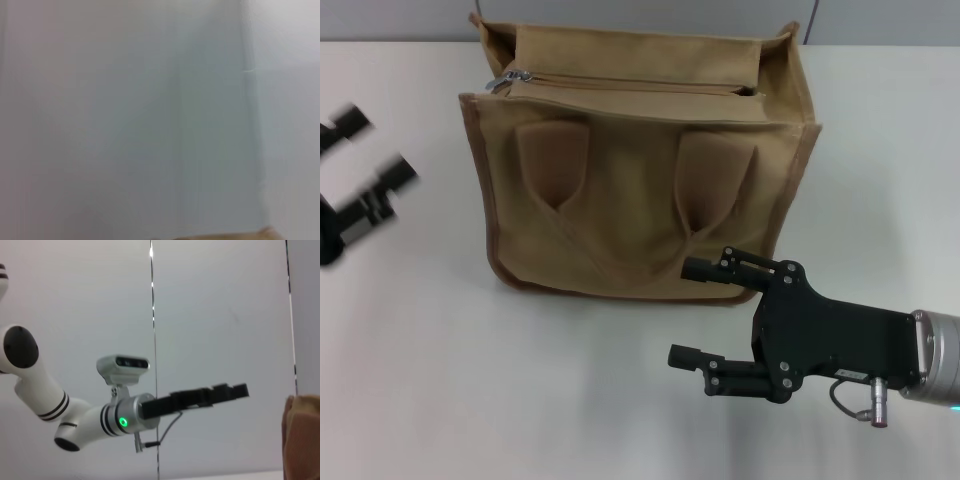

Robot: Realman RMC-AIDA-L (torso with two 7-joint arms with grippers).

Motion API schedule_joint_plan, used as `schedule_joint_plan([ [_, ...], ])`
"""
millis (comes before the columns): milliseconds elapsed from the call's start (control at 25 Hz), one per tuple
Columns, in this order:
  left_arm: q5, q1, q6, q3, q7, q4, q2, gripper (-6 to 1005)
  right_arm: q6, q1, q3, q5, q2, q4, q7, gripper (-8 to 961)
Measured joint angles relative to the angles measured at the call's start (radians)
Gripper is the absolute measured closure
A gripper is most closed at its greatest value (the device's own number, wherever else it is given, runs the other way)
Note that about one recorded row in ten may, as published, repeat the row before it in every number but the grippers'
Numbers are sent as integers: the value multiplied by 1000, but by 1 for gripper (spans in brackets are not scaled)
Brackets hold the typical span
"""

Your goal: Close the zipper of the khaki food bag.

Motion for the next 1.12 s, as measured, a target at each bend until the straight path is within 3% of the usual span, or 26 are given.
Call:
schedule_joint_plan([
  [80,10,-25,-107,-14,1,8,3,270,0,0,4,10,0,27,-31,162],
  [280,86,-74,-220,-1,5,18,2,271,-4,0,9,12,1,45,-44,162],
  [480,169,-160,-349,59,6,0,-6,271,0,-2,12,13,1,56,-56,162],
  [680,159,-205,-375,74,0,-17,-8,272,0,-3,12,13,2,61,-57,162],
  [1120,70,-214,-404,74,-4,-46,-9,272,1,-16,25,13,2,62,-58,162],
])
